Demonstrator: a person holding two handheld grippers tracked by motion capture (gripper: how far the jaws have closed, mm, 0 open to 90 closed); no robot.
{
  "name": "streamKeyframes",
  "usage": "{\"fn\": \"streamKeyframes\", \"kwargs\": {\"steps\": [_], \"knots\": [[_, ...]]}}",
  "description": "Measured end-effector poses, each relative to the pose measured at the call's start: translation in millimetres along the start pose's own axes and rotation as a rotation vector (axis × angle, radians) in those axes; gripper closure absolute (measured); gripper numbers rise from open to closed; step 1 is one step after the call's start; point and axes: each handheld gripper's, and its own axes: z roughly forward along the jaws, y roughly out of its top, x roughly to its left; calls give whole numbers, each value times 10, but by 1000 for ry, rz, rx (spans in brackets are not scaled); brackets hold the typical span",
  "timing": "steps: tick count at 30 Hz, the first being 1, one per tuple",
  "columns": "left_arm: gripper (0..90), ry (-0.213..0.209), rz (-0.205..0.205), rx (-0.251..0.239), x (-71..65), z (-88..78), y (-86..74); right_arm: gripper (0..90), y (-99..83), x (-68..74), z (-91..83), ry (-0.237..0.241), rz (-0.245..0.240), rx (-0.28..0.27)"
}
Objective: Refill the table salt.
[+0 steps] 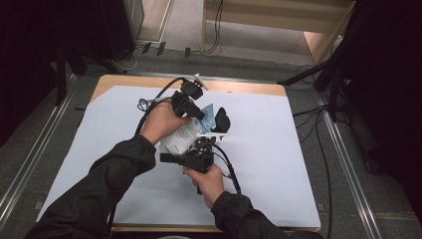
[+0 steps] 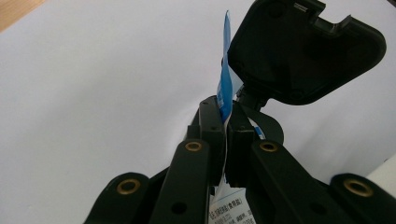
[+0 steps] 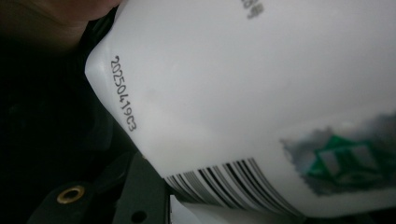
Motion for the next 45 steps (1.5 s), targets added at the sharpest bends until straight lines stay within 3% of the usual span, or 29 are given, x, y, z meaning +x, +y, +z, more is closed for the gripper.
{"fn": "streamKeyframes", "kwargs": {"steps": [45], "knots": [[895, -4, 10, 8, -14, 26, 4, 670, 12, -2, 2, 16, 20, 1]]}}
